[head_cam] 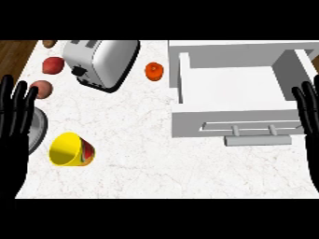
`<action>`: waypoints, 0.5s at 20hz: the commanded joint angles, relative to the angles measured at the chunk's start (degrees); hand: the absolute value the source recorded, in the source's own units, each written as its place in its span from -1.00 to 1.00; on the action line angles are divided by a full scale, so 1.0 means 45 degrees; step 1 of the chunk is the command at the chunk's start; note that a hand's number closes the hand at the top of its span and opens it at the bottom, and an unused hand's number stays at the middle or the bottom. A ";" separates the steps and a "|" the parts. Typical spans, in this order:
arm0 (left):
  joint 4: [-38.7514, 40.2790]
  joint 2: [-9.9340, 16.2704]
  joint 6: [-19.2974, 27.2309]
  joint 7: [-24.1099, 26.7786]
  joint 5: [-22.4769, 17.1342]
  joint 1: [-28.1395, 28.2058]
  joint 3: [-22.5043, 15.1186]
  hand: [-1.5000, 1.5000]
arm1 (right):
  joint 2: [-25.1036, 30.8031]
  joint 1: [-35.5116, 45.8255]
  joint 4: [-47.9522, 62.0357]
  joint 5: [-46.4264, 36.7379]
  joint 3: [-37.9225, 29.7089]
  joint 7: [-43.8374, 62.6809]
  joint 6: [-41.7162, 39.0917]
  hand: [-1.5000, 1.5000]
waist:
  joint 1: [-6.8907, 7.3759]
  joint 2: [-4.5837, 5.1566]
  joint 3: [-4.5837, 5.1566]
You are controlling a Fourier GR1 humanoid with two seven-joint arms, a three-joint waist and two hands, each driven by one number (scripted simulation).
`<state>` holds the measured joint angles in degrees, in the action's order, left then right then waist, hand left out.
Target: Pick up the cup, place it into the drawer and close the drawer
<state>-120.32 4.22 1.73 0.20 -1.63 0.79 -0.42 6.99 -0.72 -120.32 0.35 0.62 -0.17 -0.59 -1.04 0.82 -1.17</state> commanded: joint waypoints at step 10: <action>0.2548 0.3476 -0.6654 -0.0481 -0.8229 0.1441 0.2330 -1.00 | 0.0578 0.0212 0.0420 0.0945 0.0165 0.1048 -0.1160 -1.00 | 0.0333 -0.0148 0.0288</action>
<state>-114.88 15.56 -20.81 -0.92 -27.95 5.29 5.36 8.11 -0.95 -118.83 2.63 1.49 1.48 -3.79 0.31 0.20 0.03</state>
